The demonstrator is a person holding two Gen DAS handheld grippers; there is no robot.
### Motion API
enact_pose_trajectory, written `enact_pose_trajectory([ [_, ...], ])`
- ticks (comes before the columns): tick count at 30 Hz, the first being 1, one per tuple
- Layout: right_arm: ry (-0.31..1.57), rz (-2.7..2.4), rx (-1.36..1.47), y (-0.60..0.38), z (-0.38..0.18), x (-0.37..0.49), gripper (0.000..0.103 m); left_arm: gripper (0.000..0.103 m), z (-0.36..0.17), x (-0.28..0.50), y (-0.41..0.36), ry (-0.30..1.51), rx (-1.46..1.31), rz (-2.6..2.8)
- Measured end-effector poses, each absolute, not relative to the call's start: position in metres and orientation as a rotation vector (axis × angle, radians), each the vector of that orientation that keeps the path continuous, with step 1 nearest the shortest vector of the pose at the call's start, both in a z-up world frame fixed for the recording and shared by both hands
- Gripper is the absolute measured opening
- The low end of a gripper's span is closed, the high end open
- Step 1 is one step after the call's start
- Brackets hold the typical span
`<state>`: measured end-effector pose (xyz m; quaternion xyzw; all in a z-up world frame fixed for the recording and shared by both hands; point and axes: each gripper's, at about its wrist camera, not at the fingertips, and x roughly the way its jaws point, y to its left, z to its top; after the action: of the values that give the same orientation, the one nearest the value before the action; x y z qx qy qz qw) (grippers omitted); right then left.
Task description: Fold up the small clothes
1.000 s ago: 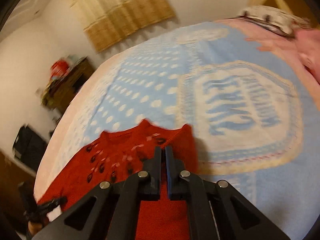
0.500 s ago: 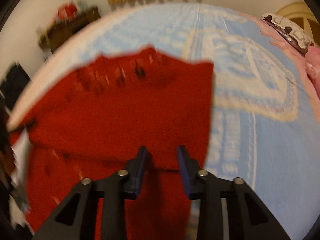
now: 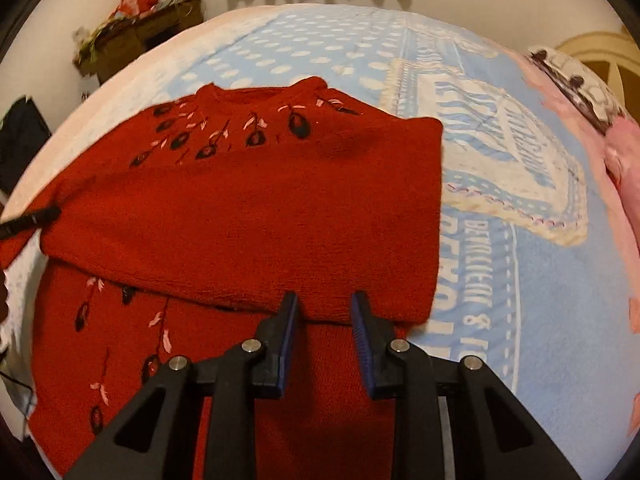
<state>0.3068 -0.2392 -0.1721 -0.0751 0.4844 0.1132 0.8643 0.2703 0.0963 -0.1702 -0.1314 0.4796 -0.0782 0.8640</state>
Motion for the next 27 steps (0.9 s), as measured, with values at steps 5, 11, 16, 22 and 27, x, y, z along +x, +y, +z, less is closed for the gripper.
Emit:
enact_pose_trajectory([
  [5, 0.969, 0.254, -0.185, -0.227, -0.164, 0.300, 0.055, 0.015, -0.175, 0.265, 0.100, 1.001, -0.295, -0.157],
  [11, 1.009, 0.244, -0.166, -0.221, -0.178, 0.292, 0.055, 0.031, -0.169, 0.254, 0.104, 0.988, -0.293, -0.121],
  [16, 0.918, 0.289, -0.148, -0.215, -0.151, 0.249, 0.055, 0.063, -0.142, 0.221, 0.115, 0.888, -0.196, -0.057],
  [22, 0.853, 0.341, -0.100, -0.201, -0.132, 0.203, 0.055, 0.063, -0.132, 0.185, 0.144, 0.841, -0.126, 0.037],
  [27, 0.819, 0.389, -0.088, -0.187, -0.128, 0.165, 0.056, 0.063, -0.134, 0.155, 0.182, 0.836, -0.130, 0.143],
])
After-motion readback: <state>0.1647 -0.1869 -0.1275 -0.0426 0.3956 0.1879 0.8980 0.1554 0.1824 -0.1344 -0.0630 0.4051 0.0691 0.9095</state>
